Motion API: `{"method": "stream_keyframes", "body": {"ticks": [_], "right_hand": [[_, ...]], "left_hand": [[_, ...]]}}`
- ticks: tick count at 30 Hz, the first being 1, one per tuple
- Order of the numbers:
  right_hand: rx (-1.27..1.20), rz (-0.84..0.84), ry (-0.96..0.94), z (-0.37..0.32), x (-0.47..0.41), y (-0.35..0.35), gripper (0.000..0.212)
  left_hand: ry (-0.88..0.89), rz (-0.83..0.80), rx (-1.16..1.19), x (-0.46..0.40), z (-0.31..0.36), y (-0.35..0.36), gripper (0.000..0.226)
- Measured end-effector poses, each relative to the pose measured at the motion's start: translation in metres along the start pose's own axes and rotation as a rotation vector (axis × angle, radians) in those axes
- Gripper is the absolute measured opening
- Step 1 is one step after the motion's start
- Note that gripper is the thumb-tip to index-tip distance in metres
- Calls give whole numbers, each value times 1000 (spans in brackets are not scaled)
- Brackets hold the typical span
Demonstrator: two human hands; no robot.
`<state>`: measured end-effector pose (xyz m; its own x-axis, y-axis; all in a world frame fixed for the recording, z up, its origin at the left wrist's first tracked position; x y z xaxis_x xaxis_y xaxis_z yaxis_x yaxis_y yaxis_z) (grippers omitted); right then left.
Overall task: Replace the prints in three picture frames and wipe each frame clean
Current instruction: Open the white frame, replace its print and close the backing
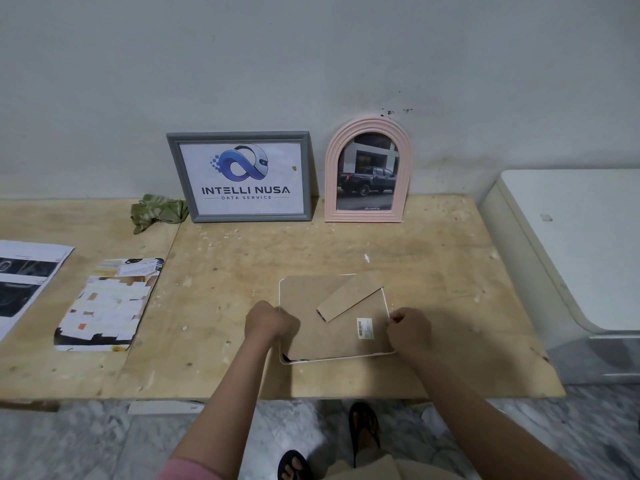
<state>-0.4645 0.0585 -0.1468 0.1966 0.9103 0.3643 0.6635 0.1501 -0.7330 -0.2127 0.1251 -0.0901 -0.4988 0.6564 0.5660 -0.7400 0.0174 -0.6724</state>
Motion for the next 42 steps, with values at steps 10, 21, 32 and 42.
{"method": "stream_keyframes", "body": {"ticks": [10,21,32,42], "right_hand": [[-4,-8,-26,1,-1,-2,13],[6,28,-73,0,3,0,16],[-25,41,-59,-2,6,2,14],[-27,53,-40,-2,7,2,13]], "left_hand": [[-61,-119,208,11,-7,-3,54],[-81,100,246,5,-24,1,31],[-147,17,397,4,-23,4,25],[-16,18,29,10,-2,3,21]]}}
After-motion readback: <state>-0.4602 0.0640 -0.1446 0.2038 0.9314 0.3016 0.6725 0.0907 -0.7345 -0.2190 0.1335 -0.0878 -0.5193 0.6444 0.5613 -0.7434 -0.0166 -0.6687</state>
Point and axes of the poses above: each hand's wrist, its own x-axis away from the middle knuckle, its own y-axis out of the palm, z = x × y, the point moved 3 cm from there along -x, towards the middle knuckle, and after that the axes turned 5 degrees about y, right-handed, at the moved point
